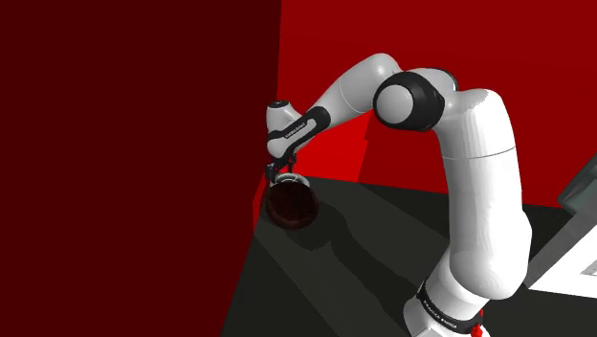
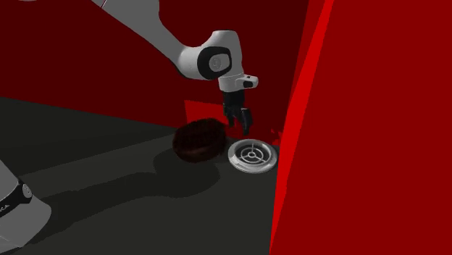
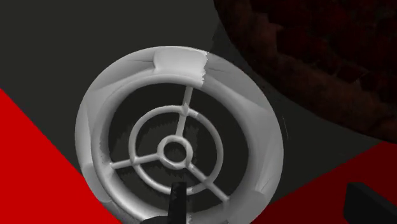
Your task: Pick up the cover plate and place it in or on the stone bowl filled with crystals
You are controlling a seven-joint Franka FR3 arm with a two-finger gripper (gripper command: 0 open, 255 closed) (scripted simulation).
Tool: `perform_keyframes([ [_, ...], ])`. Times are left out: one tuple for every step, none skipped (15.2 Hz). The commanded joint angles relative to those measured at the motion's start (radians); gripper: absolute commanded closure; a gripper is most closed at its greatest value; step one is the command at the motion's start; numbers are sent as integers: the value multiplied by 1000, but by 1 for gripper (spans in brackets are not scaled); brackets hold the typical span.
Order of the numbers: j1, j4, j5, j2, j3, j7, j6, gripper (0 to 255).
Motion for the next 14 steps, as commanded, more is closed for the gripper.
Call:
perform_keyframes([
  [-4,40,39,123,4,54,12,0],
  [-2,40,41,123,2,52,12,0],
  [-2,40,42,123,1,52,12,0],
  [-6,40,38,123,6,55,11,0],
  [-10,40,33,123,10,57,11,0],
  [-17,40,27,123,17,61,10,0],
  [-28,28,27,117,15,48,19,255],
  [-25,32,26,123,15,52,20,255],
  [-27,24,26,119,15,51,25,255],
  [-27,32,27,121,15,49,19,255],
  [-28,30,27,120,15,49,20,255],
  [-29,31,27,122,15,48,21,255],
  [-30,27,27,117,15,46,20,255],
  [-29,29,28,116,15,48,17,255],
])
